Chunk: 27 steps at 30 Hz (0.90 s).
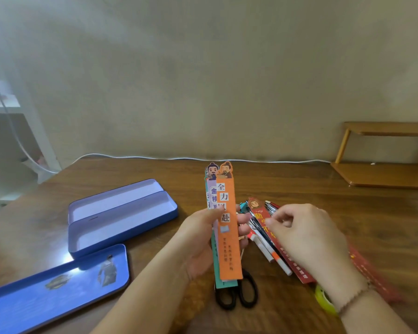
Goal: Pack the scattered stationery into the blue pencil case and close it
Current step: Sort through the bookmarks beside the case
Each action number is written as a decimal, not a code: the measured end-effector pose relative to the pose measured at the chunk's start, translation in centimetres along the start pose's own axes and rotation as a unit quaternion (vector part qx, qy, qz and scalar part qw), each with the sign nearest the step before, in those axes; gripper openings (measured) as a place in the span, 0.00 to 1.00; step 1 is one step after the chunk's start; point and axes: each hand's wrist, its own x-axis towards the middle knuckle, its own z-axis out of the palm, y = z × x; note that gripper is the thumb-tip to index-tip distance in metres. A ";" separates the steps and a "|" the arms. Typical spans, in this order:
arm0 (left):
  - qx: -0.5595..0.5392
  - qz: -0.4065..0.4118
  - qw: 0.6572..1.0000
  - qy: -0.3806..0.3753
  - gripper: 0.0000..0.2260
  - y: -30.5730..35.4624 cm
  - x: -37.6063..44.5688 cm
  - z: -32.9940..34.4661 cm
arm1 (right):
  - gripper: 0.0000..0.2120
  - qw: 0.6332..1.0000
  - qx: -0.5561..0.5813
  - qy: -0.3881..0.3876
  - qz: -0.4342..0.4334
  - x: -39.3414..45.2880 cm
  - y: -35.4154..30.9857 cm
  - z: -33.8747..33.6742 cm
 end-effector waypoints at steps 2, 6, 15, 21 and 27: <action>-0.022 -0.004 1.000 0.012 0.14 0.1 0.2 -0.2 | 0.10 0.992 -0.117 -0.011 0.035 0.3 0.8 -0.2; -0.023 -0.019 0.999 0.015 0.16 0.2 0.7 -0.9 | 0.16 0.984 -0.166 -0.038 0.058 0.5 1.1 0.4; -0.002 -0.045 0.999 -0.008 0.14 0.1 1.3 -0.9 | 0.20 0.982 -0.160 -0.081 0.056 0.9 1.0 1.0; 0.021 -0.031 0.999 0.023 0.14 0.0 0.5 -0.5 | 0.11 0.997 -0.001 -0.027 0.077 1.6 1.8 0.8; 0.058 -0.008 0.997 0.052 0.16 0.1 0.0 0.1 | 0.14 0.867 0.471 -0.155 0.042 0.1 -0.1 -0.3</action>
